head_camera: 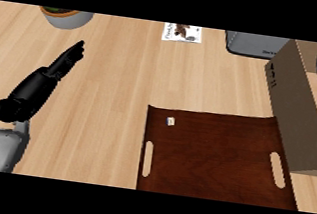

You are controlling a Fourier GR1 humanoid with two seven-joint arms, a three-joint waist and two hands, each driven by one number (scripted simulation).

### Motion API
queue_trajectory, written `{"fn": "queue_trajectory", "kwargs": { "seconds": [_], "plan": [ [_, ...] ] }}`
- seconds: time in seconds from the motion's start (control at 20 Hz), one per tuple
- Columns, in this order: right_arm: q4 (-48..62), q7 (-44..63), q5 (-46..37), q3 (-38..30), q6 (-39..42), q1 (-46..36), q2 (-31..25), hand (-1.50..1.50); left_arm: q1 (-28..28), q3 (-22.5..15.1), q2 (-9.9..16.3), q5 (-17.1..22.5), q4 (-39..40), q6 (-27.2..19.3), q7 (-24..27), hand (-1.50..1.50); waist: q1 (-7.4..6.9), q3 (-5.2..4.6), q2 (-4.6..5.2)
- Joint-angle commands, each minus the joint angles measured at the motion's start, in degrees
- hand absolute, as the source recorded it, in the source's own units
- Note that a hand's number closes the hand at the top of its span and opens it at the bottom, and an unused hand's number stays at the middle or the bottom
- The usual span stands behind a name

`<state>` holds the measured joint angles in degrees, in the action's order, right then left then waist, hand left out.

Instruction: Pick the lemon from the tray and place it in the cardboard box

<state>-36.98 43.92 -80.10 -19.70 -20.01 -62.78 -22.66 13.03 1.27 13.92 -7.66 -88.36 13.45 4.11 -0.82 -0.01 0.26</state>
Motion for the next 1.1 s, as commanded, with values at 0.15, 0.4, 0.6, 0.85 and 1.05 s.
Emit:
{"fn": "queue_trajectory", "kwargs": {
  "seconds": [0.15, 0.4, 0.6, 0.85, 1.05],
  "plan": [
    [6.39, -5.84, 5.85, -4.21, 9.86, 3.11, -6.45, 1.5, 2.02, 0.27, -0.04, -0.32, -1.11, -0.18, -3.27, 0.0, 0.66, 0.05, -0.18],
    [9.1, -10.89, 11.85, -8.19, 19.79, 5.65, -10.84, 1.5, -0.7, -1.48, -2.43, -2.52, -0.7, -2.46, -1.29, 0.0, 1.02, 0.03, -0.3],
    [12.22, -13.89, 13.55, -8.37, 24.12, 7.24, -11.54, 1.5, -2.6, 0.26, -0.44, -1.37, -1.18, -0.56, 0.75, 0.0, 0.34, 0.01, -0.17],
    [12.63, -17.93, 17.82, -10.18, 32.11, 9.16, -14.07, -1.5, 0.1, 1.72, 0.58, -0.26, 0.13, 0.85, -0.39, 0.0, 0.84, 0.01, -0.31],
    [10.1, -26.35, 20.95, -10.71, 30.27, 11.52, -13.01, -1.5, 0.84, 1.85, 0.36, 1.33, -2.29, 2.08, -4.24, 0.0, 0.66, 0.04, -0.34]
  ]
}}
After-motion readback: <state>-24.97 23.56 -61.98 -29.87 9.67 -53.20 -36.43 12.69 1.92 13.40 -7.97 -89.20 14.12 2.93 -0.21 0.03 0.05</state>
